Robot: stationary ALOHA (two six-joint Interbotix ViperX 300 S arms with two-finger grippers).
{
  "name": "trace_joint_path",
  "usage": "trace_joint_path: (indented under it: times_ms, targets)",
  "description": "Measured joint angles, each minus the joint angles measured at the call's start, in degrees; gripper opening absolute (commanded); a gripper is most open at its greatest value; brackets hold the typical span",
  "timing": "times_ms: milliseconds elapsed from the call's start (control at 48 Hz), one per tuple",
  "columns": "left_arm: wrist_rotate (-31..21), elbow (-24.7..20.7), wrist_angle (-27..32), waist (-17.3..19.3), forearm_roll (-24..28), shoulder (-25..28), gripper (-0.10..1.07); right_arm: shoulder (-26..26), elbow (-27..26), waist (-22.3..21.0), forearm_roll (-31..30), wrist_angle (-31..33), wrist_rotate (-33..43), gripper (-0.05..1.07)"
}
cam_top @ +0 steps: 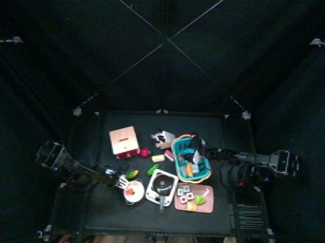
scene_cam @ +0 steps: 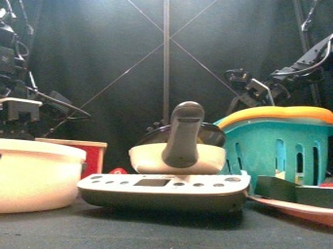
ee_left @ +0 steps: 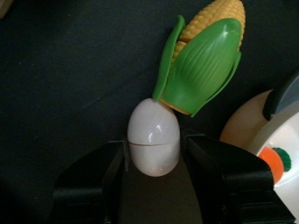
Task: Place egg shell in basket
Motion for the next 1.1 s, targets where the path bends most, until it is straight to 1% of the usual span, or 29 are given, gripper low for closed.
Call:
trace_joint_path:
  times_ms: [104,229,354,458,1104]
  targets:
    - [0.2,-0.4,1.2,0.0,0.3,-2.1,0.71,0.0,-0.1,0.1,0.0,0.0,0.1,1.00]
    - [0.2,-0.6,2.9,-0.1,1.0,-5.9,0.71,0.0,-0.1,0.3,0.0,0.0,0.1,1.00]
    - [0.1,-0.7,3.4,-0.9,2.0,-9.4,0.71,0.0,-0.1,0.4,0.1,0.0,0.0,1.00]
    - [0.1,-0.7,4.0,-1.1,2.7,-11.3,0.71,0.0,-0.3,0.5,0.0,0.0,0.0,1.00]
    - [0.4,-0.4,4.7,-1.2,3.5,-12.0,0.70,0.0,-0.3,1.4,0.2,0.0,0.1,1.00]
